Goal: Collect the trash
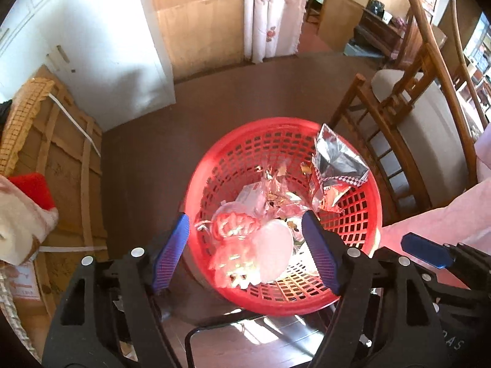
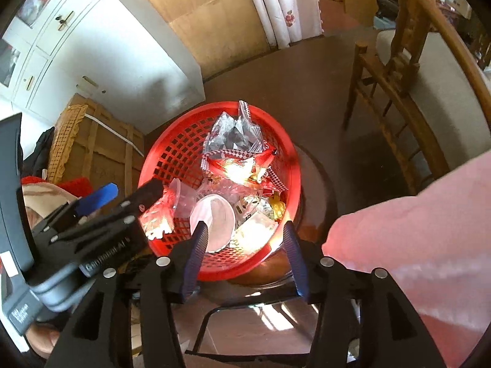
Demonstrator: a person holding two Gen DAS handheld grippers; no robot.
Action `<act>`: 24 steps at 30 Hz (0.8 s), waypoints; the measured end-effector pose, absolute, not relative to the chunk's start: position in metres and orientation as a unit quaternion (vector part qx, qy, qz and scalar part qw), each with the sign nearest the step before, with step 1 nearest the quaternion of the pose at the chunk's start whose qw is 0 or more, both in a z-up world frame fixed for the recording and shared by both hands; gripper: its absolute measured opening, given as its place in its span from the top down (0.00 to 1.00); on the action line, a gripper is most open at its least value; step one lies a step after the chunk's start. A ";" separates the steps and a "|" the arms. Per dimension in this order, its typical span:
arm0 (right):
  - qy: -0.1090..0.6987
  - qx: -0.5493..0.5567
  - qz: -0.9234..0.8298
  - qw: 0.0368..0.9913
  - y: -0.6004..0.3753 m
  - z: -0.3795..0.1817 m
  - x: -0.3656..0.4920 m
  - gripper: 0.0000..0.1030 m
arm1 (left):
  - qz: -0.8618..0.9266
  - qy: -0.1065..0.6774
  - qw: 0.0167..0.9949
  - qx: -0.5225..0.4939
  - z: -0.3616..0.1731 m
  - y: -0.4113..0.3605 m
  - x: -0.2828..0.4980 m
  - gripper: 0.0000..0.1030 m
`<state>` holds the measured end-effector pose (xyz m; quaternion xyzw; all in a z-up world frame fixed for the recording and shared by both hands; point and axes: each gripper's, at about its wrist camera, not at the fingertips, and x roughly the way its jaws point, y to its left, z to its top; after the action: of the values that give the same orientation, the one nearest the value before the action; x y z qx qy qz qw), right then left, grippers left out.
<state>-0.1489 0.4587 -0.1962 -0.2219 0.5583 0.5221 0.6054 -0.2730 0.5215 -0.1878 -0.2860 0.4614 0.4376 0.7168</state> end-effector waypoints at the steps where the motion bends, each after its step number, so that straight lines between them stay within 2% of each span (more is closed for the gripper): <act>1: 0.555 -0.220 0.522 0.609 0.455 -0.192 -0.149 0.43 | 0.438 0.460 0.717 -0.285 -0.184 0.520 -0.275 0.29; 13: 0.519 -0.210 0.541 0.627 0.402 -0.143 -0.160 0.30 | 0.442 0.445 0.726 -0.281 -0.139 0.484 -0.285 0.18; 16: 0.514 -0.206 0.544 0.631 0.388 -0.133 -0.162 0.24 | 0.443 0.441 0.729 -0.278 -0.128 0.470 -0.285 0.16; 18: 0.509 -0.203 0.544 0.636 0.379 -0.128 -0.161 0.16 | 0.443 0.444 0.731 -0.269 -0.123 0.460 -0.284 0.15; 24: 0.502 -0.214 0.532 0.648 0.361 -0.120 -0.161 0.15 | 0.453 0.448 0.720 -0.275 -0.116 0.437 -0.294 0.14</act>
<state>-0.1610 0.3613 -0.1202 -0.2141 0.5017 0.5322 0.6475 -0.2944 0.4372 -0.1162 -0.2745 0.4481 0.4528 0.7203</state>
